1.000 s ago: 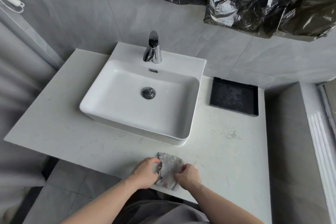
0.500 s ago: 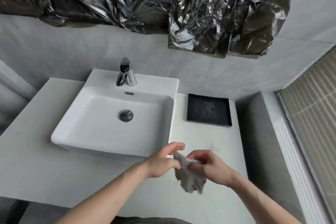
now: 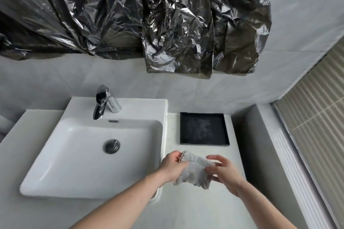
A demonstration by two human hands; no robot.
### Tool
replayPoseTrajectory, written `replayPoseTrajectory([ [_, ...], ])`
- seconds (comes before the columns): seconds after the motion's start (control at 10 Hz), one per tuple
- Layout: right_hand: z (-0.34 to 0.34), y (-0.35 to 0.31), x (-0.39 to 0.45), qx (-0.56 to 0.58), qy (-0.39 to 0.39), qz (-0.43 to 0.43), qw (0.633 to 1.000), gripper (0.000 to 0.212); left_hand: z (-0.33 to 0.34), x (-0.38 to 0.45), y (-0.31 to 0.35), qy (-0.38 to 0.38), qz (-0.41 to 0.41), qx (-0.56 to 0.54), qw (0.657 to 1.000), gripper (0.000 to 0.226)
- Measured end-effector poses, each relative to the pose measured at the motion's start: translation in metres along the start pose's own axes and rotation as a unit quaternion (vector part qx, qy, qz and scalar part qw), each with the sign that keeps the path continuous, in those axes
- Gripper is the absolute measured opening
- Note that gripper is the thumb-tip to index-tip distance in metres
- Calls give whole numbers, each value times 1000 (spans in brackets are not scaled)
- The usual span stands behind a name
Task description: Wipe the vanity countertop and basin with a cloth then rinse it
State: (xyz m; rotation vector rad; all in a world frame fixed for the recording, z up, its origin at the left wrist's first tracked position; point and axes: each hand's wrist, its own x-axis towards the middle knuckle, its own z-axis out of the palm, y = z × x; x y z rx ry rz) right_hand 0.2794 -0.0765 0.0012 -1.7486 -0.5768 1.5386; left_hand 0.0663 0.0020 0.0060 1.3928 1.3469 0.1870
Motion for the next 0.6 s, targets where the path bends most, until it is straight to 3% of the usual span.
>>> replayPoseTrajectory([
  [0.1, -2, 2, 32, -33, 52, 21, 998, 30, 5, 25, 7, -16, -30, 33, 999, 15],
  [0.4, -20, -81, 123, -192, 179, -132, 956, 33, -6, 129, 68, 50, 7, 21, 998, 13],
  [0.5, -26, -98, 147, -253, 183, -162, 936, 40, -9, 151, 82, 65, 14, 80, 995, 46],
  [0.6, -27, -72, 170, -378, 151, -172, 897, 51, -3, 159, 71, 33, 79, 286, 954, 65],
])
